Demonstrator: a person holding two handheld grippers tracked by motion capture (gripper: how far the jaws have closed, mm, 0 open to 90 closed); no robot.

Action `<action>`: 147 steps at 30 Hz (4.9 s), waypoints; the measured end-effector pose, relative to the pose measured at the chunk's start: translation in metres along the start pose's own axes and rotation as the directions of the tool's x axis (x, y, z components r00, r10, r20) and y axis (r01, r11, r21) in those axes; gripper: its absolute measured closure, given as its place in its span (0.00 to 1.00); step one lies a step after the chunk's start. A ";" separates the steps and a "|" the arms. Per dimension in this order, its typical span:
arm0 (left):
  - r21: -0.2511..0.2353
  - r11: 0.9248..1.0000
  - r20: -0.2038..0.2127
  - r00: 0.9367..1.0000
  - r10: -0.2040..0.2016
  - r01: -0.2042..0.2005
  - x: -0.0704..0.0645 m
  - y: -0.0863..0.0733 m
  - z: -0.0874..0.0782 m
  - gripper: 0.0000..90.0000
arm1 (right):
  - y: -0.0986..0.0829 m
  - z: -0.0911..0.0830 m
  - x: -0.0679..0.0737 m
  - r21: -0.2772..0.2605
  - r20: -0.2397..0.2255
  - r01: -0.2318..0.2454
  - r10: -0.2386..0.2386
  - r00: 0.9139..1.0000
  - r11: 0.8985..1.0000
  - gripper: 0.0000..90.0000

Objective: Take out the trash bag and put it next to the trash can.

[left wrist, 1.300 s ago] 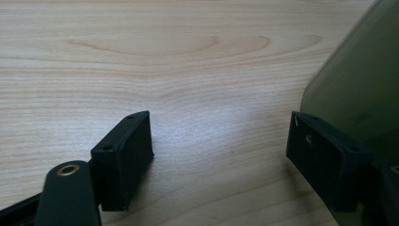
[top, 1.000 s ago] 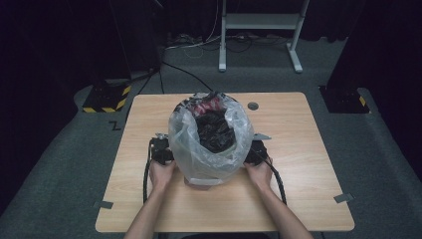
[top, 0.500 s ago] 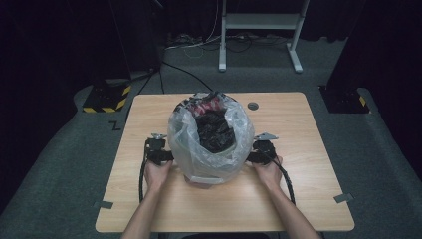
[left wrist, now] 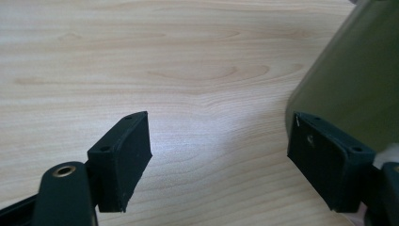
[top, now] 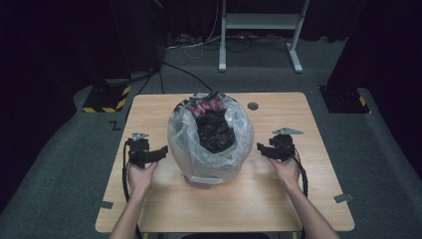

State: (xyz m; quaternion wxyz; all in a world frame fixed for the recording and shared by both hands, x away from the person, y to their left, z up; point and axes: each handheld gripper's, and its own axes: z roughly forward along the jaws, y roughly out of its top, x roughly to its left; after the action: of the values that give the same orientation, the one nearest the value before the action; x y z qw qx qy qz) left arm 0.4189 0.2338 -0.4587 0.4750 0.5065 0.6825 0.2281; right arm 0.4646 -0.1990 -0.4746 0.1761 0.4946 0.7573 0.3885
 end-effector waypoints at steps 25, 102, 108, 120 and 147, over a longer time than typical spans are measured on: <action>-0.004 1.000 0.264 0.965 0.012 -0.011 -0.058 0.059 -0.075 0.19 | 0.084 -0.071 0.028 -0.081 -0.155 -0.013 0.001 0.988 0.997 0.51; 0.097 0.974 0.473 0.870 0.136 -0.205 -0.194 0.106 -0.014 1.00 | 0.173 -0.064 0.126 -0.004 -0.346 0.200 -0.189 0.919 0.980 0.98; 0.102 0.972 0.471 0.871 0.139 -0.211 -0.202 0.102 -0.006 1.00 | 0.174 -0.063 0.128 0.011 -0.369 0.179 -0.162 0.915 0.984 0.77; 0.091 0.976 0.445 0.885 0.140 -0.199 -0.202 0.100 0.005 1.00 | 0.176 -0.056 0.134 0.042 -0.402 0.162 -0.132 0.906 0.986 0.42; -0.006 0.989 0.428 0.893 0.139 -0.151 -0.179 0.105 -0.010 0.55 | 0.173 -0.035 0.148 0.071 -0.314 0.276 -0.241 0.918 0.959 0.99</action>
State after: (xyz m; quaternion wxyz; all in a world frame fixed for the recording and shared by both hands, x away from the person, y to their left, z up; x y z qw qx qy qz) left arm 0.4660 0.1130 -0.2963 0.5876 0.6000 0.5252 0.1371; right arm 0.4809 -0.0465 -0.3031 0.0798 0.3342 0.8547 0.3892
